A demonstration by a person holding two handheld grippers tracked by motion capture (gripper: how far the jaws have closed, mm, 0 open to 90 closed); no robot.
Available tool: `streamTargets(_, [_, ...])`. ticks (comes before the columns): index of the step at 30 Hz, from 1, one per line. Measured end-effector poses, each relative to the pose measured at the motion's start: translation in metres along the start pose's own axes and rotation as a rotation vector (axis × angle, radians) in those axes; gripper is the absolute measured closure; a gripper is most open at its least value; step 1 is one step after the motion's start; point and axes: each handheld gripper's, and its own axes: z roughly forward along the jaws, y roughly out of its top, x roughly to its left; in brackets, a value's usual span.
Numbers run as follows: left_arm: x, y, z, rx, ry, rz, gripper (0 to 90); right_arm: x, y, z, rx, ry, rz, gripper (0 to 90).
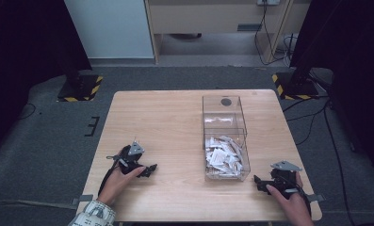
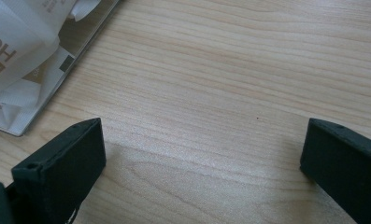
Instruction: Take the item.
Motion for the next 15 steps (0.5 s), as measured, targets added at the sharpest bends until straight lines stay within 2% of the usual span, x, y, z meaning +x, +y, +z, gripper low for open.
streamTargets(8, [-0.0007, -0.0003, -0.0021, 0.004, -0.005, 0.004, 2.9, 0.0000, 0.0000, 0.0000, 0.000, 0.000, 0.000, 0.5])
streamTargets(15, [-0.0006, 0.0046, -0.0091, -0.027, -0.025, 0.002, 3.3, 0.0001, 0.0000, 0.0000, 0.000, 0.000, 0.001, 0.5])
